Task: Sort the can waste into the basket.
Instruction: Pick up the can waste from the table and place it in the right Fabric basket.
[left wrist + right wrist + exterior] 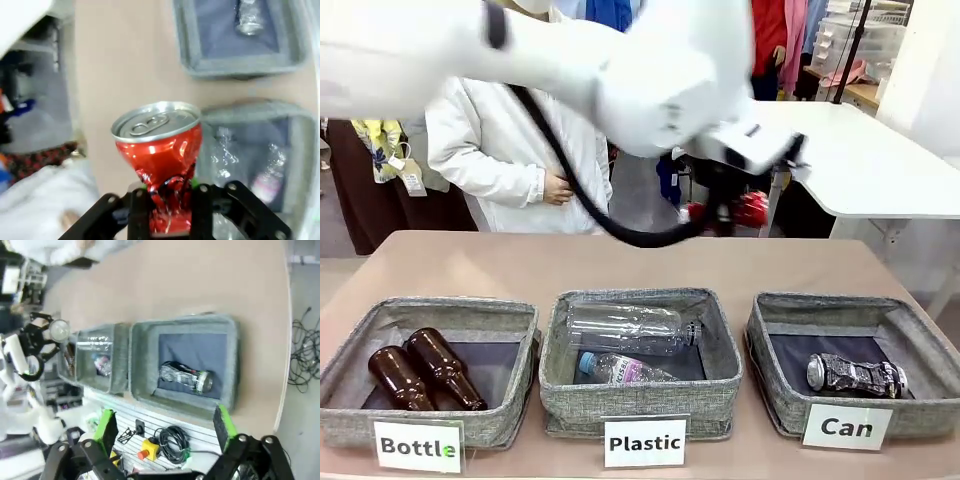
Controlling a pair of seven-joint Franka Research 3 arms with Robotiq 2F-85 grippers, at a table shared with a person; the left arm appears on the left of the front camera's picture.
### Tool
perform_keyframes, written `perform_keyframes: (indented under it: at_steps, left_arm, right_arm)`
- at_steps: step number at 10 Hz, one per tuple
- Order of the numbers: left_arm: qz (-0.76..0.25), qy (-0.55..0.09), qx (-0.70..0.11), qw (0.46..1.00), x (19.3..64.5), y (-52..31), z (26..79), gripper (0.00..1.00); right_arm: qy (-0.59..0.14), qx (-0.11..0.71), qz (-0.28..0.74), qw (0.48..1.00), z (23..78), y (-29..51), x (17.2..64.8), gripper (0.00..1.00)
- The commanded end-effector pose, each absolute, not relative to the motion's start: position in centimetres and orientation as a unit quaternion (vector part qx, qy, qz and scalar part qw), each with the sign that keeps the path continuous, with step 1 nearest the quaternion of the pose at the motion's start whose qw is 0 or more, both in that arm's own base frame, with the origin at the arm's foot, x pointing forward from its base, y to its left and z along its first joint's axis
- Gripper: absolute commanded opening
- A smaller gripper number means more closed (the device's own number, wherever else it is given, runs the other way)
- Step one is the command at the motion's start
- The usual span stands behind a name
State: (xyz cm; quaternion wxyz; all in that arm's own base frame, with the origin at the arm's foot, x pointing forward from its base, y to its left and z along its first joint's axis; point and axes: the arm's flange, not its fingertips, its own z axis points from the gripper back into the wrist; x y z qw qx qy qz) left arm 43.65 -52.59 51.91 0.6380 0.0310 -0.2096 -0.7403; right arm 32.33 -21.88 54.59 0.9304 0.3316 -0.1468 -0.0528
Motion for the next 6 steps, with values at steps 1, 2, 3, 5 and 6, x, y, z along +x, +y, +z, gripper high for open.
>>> perform_keyframes:
  at_steps: [1,2,3,5,6]
  left_arm:
    - [-0.801,-0.198,0.026,0.565,46.8,-62.6,53.1,0.22]
    - [-0.821,-0.200,0.013,0.535,46.3,-66.9,52.1,0.22]
    - [-0.846,-0.181,-0.022,0.501,45.1,-71.3,50.4,0.22]
    - [-0.876,-0.141,-0.057,0.458,41.5,-75.2,48.3,0.22]
    - [-0.888,-0.116,-0.046,0.442,40.0,-76.2,46.9,0.22]
  right_arm:
    - [-0.157,0.311,-0.103,0.932,53.5,-23.8,30.9,1.00]
    - [-0.170,0.314,-0.100,0.929,52.8,-25.2,29.5,1.00]
    - [-0.188,0.348,-0.113,0.912,51.8,-26.7,29.1,1.00]
    - [-0.165,0.324,-0.100,0.926,53.9,-25.9,29.4,1.00]
    - [-0.165,0.324,-0.100,0.926,53.9,-25.9,29.4,1.00]
